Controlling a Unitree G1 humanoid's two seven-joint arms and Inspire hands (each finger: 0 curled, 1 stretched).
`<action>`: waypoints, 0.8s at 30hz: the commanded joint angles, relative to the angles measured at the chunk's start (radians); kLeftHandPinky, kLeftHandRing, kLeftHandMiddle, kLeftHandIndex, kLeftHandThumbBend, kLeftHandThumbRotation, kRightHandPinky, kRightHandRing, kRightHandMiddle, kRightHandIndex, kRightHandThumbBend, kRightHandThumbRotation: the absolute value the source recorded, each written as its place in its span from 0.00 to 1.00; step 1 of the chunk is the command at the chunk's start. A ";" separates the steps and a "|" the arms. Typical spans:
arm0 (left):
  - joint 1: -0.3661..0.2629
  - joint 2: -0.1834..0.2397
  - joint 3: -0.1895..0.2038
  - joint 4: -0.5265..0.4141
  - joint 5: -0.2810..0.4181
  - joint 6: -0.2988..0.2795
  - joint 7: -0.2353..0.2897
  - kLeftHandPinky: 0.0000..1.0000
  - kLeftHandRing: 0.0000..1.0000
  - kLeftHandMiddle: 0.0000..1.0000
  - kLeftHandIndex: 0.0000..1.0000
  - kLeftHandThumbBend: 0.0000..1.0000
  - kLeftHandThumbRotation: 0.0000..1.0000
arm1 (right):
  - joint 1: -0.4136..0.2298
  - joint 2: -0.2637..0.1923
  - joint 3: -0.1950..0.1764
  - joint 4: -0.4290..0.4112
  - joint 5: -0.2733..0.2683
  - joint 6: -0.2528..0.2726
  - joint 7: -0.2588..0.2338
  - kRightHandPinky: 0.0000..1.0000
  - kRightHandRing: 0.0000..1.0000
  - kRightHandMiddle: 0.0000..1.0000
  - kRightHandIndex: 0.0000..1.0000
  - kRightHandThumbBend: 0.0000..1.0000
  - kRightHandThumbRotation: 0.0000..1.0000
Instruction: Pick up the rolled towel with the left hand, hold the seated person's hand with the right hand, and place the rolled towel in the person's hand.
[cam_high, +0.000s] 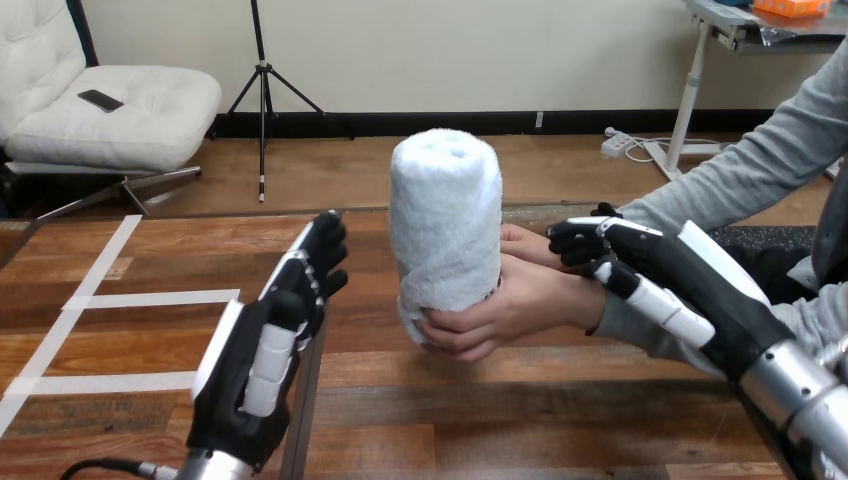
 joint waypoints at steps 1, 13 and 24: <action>-0.016 0.008 -0.004 -0.073 -0.010 -0.025 0.004 0.91 0.96 0.95 0.95 0.96 1.00 | 0.000 0.037 -0.035 -0.101 0.035 -0.011 -0.020 0.78 0.82 0.82 0.82 0.86 1.00; 0.038 0.010 -0.009 -0.128 -0.032 -0.027 -0.001 0.93 0.96 0.96 0.96 0.94 1.00 | 0.067 0.092 -0.045 -0.213 0.137 -0.005 0.015 0.86 0.88 0.86 0.86 0.87 1.00; 0.075 -0.002 -0.023 -0.186 -0.038 -0.034 0.004 0.93 0.96 0.96 0.95 0.91 1.00 | 0.124 0.166 -0.037 -0.312 0.205 -0.010 0.009 0.87 0.88 0.87 0.86 0.88 1.00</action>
